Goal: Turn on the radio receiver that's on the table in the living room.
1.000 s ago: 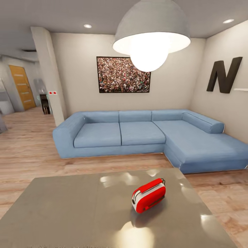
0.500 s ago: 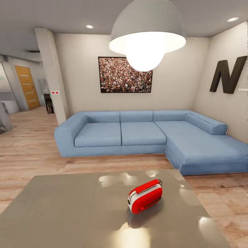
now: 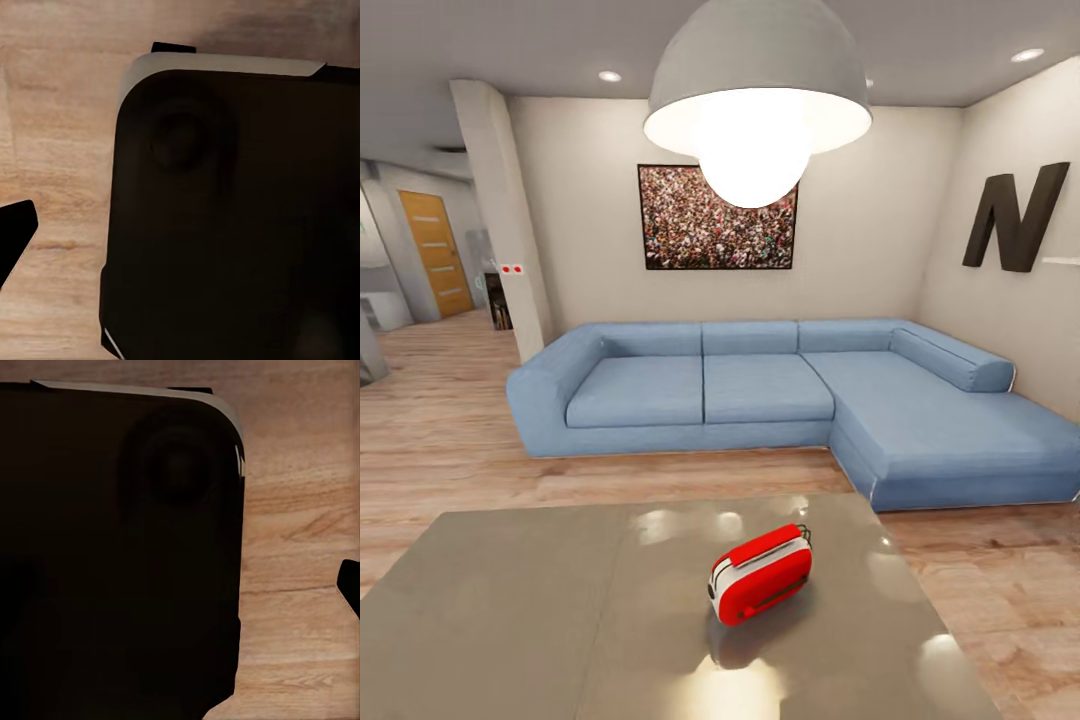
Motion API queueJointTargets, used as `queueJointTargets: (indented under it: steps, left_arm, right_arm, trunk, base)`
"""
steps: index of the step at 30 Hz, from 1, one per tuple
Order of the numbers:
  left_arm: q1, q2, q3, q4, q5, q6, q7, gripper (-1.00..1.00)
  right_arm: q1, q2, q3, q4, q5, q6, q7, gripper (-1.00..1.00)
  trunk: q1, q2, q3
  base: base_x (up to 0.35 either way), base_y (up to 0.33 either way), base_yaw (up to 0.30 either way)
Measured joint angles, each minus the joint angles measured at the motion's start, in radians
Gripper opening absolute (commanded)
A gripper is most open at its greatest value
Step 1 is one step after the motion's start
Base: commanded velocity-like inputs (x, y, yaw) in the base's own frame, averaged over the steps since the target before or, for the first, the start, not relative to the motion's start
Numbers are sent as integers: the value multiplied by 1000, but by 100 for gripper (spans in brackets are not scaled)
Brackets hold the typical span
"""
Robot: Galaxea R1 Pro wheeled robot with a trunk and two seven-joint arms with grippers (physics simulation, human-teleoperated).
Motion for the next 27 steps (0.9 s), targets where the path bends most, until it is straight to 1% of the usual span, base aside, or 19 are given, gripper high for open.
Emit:
queueJointTargets:
  steps: [12, 27]
  left_arm:
    - [0, 0, 0, 0, 2, 0, 1, 100]
    - [0, 0, 1, -2, 0, -2, 0, 100]
  right_arm:
    - [0, 0, 0, 0, 1, -1, 0, 100]
    - [0, 0, 0, 0, 1, -2, 0, 100]
  trunk:
    - [0, 0, 0]
    - [0, 0, 0]
  base:
    - [287, -1, 0]
    - [24, 0, 0]
